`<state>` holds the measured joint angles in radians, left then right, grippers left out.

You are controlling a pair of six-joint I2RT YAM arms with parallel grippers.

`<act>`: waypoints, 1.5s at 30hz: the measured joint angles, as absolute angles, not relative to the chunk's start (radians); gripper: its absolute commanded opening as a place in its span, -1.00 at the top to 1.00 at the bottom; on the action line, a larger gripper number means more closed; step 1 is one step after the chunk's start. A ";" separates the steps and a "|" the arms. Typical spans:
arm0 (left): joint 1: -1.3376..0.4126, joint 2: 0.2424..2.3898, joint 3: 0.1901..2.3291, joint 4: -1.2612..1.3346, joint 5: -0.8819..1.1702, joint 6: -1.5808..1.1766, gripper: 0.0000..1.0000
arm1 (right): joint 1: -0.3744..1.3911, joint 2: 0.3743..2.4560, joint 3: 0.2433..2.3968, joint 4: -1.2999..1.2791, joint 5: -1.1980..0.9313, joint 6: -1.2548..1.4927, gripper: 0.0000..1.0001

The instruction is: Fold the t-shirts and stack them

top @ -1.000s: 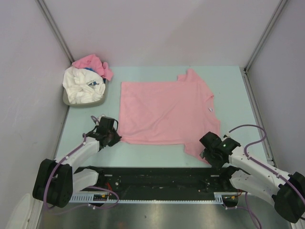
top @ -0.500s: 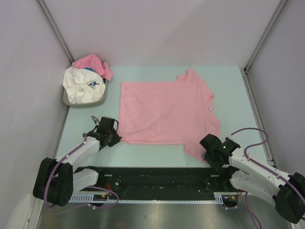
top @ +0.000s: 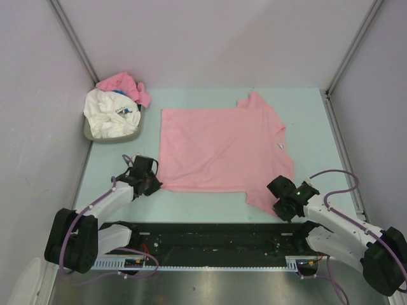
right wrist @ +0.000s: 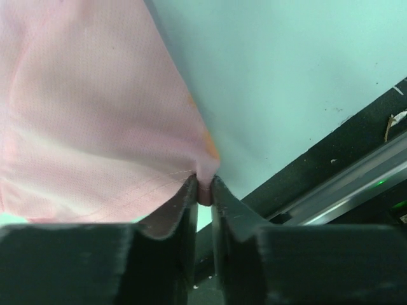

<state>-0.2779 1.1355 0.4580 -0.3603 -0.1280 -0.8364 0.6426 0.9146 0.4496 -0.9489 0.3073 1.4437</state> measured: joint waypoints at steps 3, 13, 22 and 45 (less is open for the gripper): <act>-0.278 1.137 0.458 -0.360 -0.128 -0.836 0.99 | 0.617 0.915 0.448 -0.945 0.307 1.423 1.00; -0.278 1.107 0.464 -0.386 -0.128 -0.834 0.99 | 0.629 0.908 0.482 -0.911 0.339 1.327 1.00; -0.277 0.945 0.575 -0.480 -0.140 -0.828 0.99 | 0.660 0.838 0.722 -0.873 0.454 1.114 1.00; -0.276 1.048 0.762 -0.538 -0.239 -0.828 0.99 | 0.200 0.926 0.830 -0.691 0.286 0.751 1.00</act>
